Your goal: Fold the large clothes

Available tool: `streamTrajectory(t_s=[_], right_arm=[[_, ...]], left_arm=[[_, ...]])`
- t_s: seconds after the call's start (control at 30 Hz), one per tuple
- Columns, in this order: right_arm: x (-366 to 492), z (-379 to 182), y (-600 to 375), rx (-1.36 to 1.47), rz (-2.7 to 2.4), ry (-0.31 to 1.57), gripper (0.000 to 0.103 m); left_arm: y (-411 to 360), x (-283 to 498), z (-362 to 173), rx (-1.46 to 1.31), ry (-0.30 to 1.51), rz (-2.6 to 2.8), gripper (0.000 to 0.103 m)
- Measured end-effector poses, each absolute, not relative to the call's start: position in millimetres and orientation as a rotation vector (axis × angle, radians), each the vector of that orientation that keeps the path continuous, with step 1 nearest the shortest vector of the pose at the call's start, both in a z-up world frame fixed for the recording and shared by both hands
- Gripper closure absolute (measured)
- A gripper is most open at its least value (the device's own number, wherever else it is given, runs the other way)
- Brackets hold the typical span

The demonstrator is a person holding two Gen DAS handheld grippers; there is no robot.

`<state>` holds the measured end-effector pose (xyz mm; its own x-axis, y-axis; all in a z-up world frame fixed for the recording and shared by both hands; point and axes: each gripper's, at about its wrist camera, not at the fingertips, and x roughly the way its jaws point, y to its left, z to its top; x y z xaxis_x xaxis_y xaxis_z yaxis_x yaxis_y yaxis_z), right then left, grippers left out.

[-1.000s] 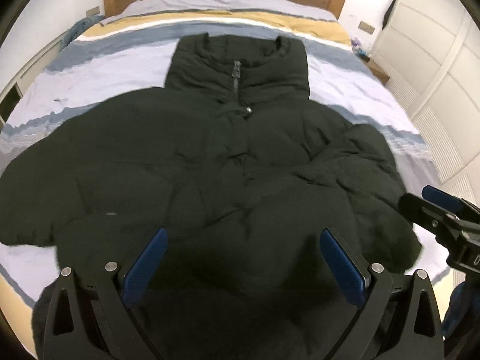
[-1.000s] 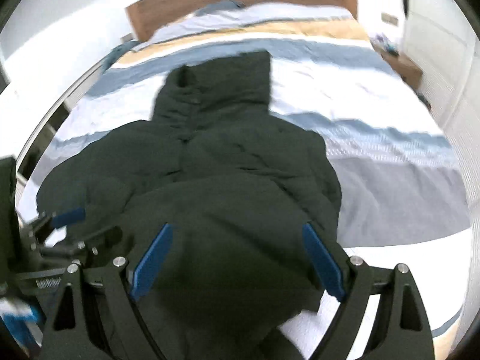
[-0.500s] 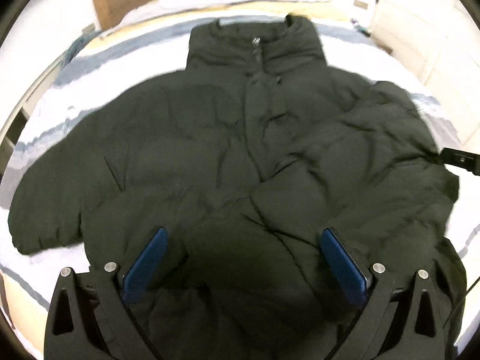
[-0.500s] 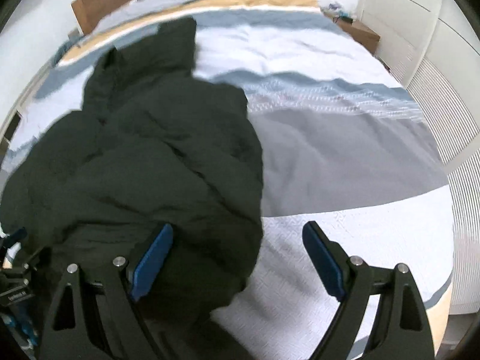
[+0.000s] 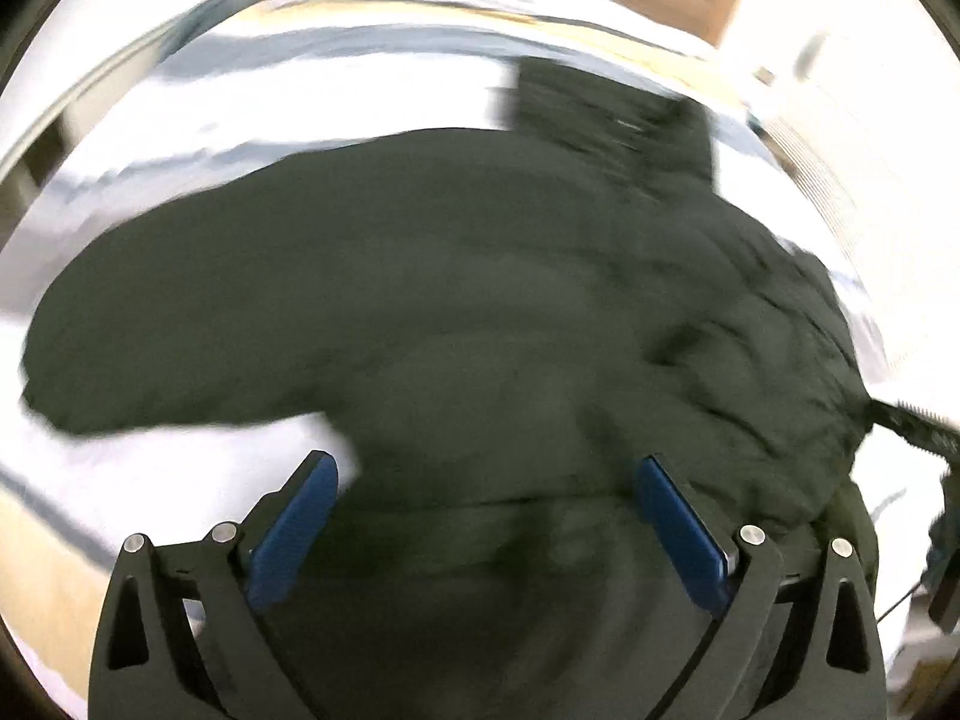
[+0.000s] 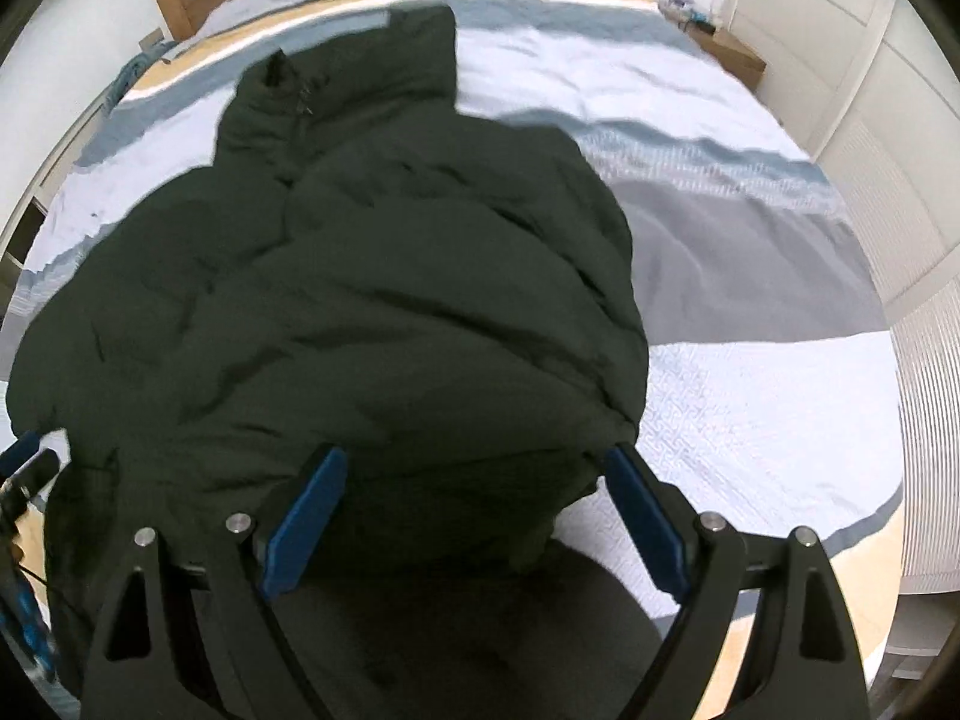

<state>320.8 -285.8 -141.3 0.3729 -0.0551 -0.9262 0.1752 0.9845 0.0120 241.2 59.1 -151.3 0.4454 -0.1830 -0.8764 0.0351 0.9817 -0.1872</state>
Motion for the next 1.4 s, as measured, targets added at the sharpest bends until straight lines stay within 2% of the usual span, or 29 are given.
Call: streamTrajectory(t_s=[0.17,0.37,0.57,0.73,0.87,0.93,0.97,1.03,1.13,1.4], right_arm=[[312.5,-118.6,-261.5,0.16,-0.178,1.132,0.015],[317.9,-104.7,-233.7,0.148,-0.193,1.118,0.015],[326.2,-92.0,-201.3,0.112,-0.184,1.111,0.015],[328.2,-85.5,-179.5,0.077,-0.175,1.11,0.015],[327.6,-80.1,-168.0,0.062,-0.171,1.107,0.015],[326.3,-78.2,-165.7,0.062,-0.17,1.105,0.015],[325.2,-77.0,-164.8,0.063,-0.171,1.103,0.015],[323.3,-75.9,-164.1,0.067,-0.171,1.101,0.015],[318.8,-73.1,-164.0,0.07,-0.17,1.094,0.015],[304.2,-67.0,-180.3,0.09,-0.188,1.079,0.015]], left_arm=[[188.0,233.3,-168.8,-0.298,1.133,0.083,0.003],[336.7,219.9,-200.0,-0.654,1.093,0.25,0.007],[397.3,238.0,-231.9,-0.913,1.043,0.244,0.008],[412.2,250.7,-258.8,-1.042,1.036,0.247,0.01],[419.9,248.6,-256.1,-1.131,0.976,0.257,0.012],[421.4,250.4,-253.4,-1.16,0.956,0.232,0.047],[423.2,250.1,-252.0,-1.167,0.954,0.219,0.053],[423.1,253.4,-247.9,-1.174,0.944,0.195,0.077],[423.1,255.0,-239.3,-1.164,0.919,0.178,0.088],[404.0,270.5,-197.8,-1.012,0.881,0.134,0.094]])
